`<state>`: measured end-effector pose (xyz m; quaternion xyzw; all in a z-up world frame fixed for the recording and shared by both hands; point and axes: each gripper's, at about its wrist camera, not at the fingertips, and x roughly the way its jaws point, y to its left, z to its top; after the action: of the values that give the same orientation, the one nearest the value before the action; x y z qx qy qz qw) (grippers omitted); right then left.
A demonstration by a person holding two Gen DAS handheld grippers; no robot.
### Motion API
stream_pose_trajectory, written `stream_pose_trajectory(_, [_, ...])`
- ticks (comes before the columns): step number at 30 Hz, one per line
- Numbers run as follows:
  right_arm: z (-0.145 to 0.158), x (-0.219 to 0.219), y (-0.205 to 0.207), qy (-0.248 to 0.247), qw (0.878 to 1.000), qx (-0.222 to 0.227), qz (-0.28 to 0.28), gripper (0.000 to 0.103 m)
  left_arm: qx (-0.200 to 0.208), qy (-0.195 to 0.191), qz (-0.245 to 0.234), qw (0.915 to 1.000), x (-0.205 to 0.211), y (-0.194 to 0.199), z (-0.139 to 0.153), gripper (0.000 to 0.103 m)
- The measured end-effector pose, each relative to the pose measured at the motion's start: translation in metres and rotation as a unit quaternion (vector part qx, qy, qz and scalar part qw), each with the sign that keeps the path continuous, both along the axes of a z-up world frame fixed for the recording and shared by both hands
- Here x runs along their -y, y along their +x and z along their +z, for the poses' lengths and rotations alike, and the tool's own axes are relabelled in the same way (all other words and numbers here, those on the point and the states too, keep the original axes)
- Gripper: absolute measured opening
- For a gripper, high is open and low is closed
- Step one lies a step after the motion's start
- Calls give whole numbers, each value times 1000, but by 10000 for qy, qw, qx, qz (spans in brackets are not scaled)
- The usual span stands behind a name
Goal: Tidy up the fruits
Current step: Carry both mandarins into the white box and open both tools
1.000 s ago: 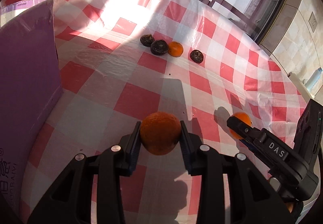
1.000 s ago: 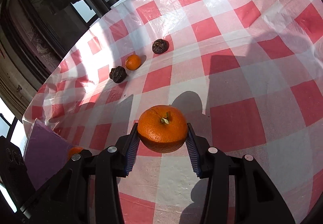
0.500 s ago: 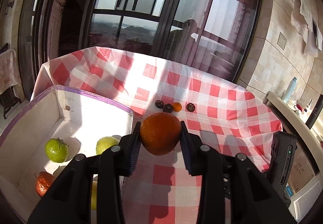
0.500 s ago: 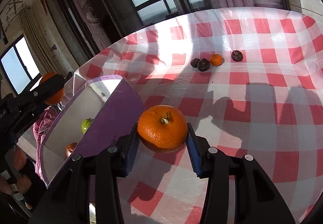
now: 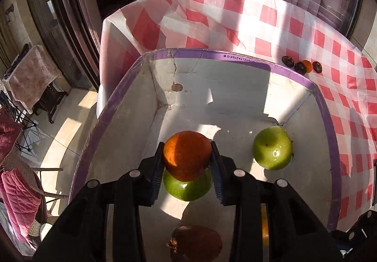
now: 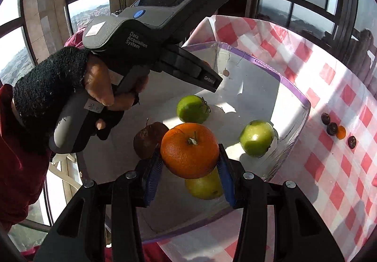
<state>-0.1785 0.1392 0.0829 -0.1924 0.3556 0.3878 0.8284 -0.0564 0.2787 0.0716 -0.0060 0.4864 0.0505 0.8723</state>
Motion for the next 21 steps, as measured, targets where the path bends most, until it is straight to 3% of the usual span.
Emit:
stream_pose_trajectory(6, [-43,-29,9,-1135,9935,-38,-14,45,-396,490,-423,9971,4,11,-31,37])
stream_pose_trajectory(13, [-49,-39,15,-1438,9895,122,-27,45,-288,1162,-888,9888,24,22,-31,37])
stream_pose_trajectory(18, [-49,-40,26,-1508,9880,192,-277,45,-466,1276,-1044,9852,36,39,-46,37])
stream_pose_trajectory(21, [-52,-42,24,-1780,9836,244,-146,46,-658,1241,-1057,9844,36,44,-61,37])
